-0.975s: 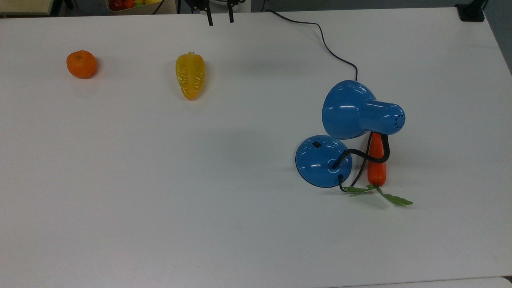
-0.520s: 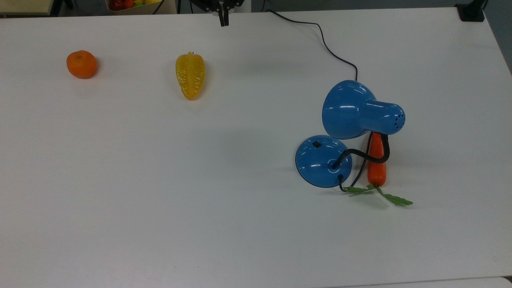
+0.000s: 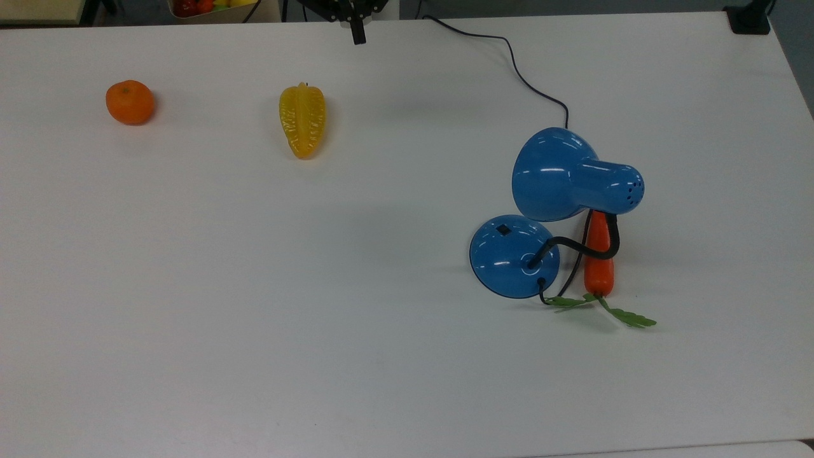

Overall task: Turn on desk lamp
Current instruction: 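Move the gripper down toward the button on the blue lamp base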

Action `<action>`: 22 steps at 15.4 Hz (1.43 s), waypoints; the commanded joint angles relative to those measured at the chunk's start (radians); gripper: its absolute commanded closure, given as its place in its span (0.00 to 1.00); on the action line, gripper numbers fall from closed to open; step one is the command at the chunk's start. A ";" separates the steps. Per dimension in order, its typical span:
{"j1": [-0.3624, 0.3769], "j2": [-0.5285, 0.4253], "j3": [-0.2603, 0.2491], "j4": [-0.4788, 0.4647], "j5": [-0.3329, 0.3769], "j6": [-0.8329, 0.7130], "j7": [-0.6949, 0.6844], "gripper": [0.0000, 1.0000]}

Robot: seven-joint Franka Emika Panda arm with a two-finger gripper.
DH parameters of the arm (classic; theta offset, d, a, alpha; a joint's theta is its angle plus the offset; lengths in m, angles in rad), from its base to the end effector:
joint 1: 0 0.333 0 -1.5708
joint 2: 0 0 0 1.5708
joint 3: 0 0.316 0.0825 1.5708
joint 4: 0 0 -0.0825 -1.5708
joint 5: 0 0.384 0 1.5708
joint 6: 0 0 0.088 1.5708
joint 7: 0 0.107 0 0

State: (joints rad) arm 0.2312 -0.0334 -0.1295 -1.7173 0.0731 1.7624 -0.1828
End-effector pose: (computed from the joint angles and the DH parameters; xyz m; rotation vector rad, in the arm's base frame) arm 0.5555 0.0621 0.5905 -3.0371 -0.4176 -0.1246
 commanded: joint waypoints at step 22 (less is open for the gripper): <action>0.142 0.300 0.067 -0.048 0.030 0.537 -0.027 1.00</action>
State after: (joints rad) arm 0.3503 0.2330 -0.0622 -1.7593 0.0766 2.2256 -0.2053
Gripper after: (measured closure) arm 0.991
